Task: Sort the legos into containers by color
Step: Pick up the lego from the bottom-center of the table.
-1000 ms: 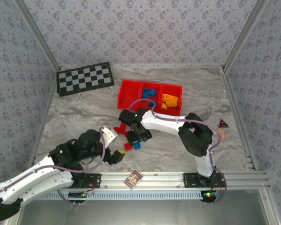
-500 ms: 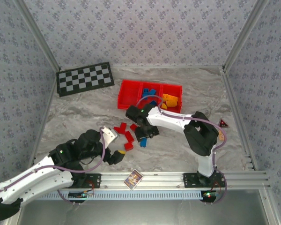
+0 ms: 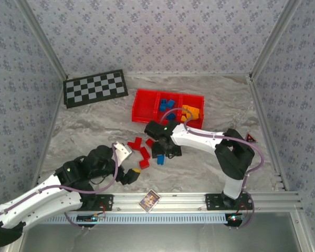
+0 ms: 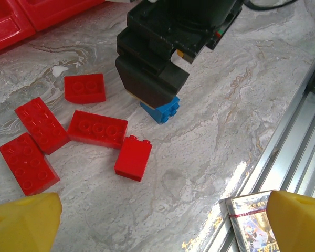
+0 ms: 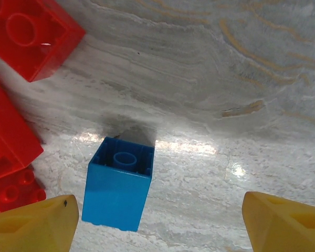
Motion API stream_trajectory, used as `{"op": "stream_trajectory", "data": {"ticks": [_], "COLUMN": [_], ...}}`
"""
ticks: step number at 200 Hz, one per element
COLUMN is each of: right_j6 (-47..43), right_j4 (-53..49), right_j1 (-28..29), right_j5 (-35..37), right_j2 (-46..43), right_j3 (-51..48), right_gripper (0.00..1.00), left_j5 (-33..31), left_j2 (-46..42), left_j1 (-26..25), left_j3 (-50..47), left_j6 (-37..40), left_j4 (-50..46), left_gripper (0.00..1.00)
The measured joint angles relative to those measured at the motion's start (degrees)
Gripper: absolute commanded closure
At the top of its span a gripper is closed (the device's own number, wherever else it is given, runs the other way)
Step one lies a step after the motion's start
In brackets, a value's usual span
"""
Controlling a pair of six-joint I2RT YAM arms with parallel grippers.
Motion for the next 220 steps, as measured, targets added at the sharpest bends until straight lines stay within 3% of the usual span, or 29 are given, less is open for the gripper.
{"op": "stream_trajectory", "data": {"ticks": [72, 131, 188, 220], "right_j6": [7.0, 7.8, 7.4, 7.0], "right_j4": [4.6, 4.0, 4.4, 4.4], "right_j1": [2.8, 3.1, 3.3, 3.5], "right_j5": [1.5, 4.8, 5.1, 5.1], "right_j2": [3.3, 5.2, 6.1, 6.6], "right_j3": [0.4, 1.6, 2.0, 2.0], "right_gripper": [0.21, 0.33, 0.56, 0.62], "left_j5": [0.0, 0.0, 0.0, 0.0], "left_j2": [0.0, 0.0, 0.0, 0.0], "left_j1": [0.0, 0.0, 0.0, 0.0], "left_j3": [0.0, 0.0, 0.0, 0.0], "left_j6": [0.0, 0.0, 0.0, 0.0], "left_j4": [0.0, 0.0, 0.0, 0.0], "left_gripper": [0.00, 0.00, 0.00, 0.00]}}
